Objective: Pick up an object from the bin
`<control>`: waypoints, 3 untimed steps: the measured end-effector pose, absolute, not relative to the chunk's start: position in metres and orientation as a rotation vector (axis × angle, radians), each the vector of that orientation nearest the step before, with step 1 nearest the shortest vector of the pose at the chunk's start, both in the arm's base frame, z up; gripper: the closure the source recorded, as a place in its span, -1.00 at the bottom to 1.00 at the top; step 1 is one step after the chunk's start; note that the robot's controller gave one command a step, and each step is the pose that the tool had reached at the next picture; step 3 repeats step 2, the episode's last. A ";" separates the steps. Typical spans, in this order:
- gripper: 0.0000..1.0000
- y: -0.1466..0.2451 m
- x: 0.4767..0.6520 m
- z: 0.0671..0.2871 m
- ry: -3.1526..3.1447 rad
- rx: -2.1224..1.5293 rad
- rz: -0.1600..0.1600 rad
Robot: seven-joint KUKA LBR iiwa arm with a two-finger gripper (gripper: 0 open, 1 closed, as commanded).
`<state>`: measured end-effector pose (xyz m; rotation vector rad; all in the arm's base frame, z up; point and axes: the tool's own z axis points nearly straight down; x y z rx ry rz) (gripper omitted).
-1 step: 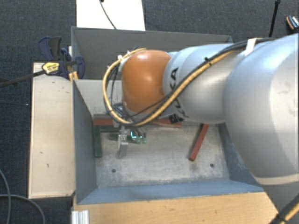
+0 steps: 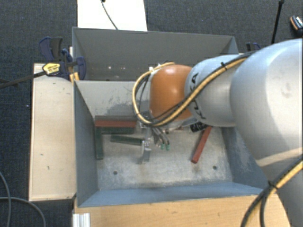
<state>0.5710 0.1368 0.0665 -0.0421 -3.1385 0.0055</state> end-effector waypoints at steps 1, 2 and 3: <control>1.00 0.143 0.571 0.071 -3.144 -0.040 -0.003; 1.00 0.144 0.581 0.217 -3.153 -0.026 -0.005; 1.00 0.144 0.581 0.217 -3.153 -0.026 -0.005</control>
Offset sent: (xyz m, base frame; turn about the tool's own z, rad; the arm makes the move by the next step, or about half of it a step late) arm 0.0000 0.0000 0.0000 0.0000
